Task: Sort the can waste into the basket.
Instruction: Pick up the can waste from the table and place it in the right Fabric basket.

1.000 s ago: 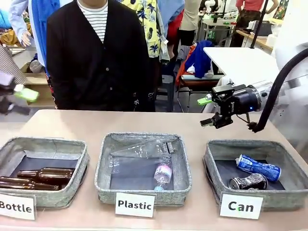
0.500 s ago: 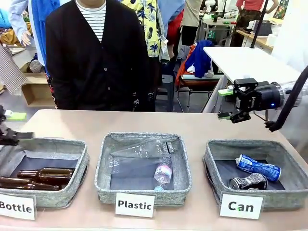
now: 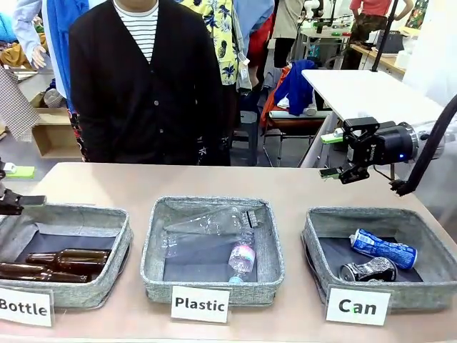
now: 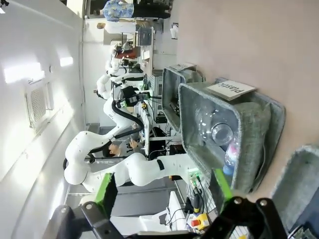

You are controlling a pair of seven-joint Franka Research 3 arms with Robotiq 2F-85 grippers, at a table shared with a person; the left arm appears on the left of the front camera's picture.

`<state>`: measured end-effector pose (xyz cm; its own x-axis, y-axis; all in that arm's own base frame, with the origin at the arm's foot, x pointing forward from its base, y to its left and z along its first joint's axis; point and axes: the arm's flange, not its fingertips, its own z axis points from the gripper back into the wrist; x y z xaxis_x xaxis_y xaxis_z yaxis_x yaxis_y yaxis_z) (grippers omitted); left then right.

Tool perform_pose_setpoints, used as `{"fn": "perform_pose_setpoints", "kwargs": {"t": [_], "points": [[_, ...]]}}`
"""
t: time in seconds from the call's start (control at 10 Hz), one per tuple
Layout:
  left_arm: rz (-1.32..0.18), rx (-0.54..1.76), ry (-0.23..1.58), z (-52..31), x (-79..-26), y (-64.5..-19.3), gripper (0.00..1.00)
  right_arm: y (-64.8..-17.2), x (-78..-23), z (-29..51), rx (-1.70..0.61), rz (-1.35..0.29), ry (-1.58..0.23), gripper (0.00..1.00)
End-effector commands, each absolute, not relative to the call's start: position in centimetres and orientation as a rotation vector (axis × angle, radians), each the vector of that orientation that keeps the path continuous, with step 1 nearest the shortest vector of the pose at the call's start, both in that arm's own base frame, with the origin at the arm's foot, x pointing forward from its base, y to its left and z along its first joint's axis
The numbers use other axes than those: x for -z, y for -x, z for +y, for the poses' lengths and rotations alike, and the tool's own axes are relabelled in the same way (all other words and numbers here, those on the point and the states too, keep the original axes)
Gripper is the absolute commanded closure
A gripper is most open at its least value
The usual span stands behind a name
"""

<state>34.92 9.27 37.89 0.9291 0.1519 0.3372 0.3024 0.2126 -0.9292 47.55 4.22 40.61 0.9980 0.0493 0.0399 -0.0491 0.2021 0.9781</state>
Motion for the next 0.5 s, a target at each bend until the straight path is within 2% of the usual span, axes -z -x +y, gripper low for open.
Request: {"fn": "perform_pose_setpoints", "kwargs": {"t": [0.0,0.4], "points": [[-0.376,0.111,1.359,8.76,-38.27,-34.69,0.05,-47.47,-40.75,4.07,-0.070,0.000,-1.372,0.00],[-0.376,0.111,1.359,8.76,-38.27,-34.69,0.05,-47.47,-40.75,4.07,-0.070,0.000,-1.372,0.00]]}}
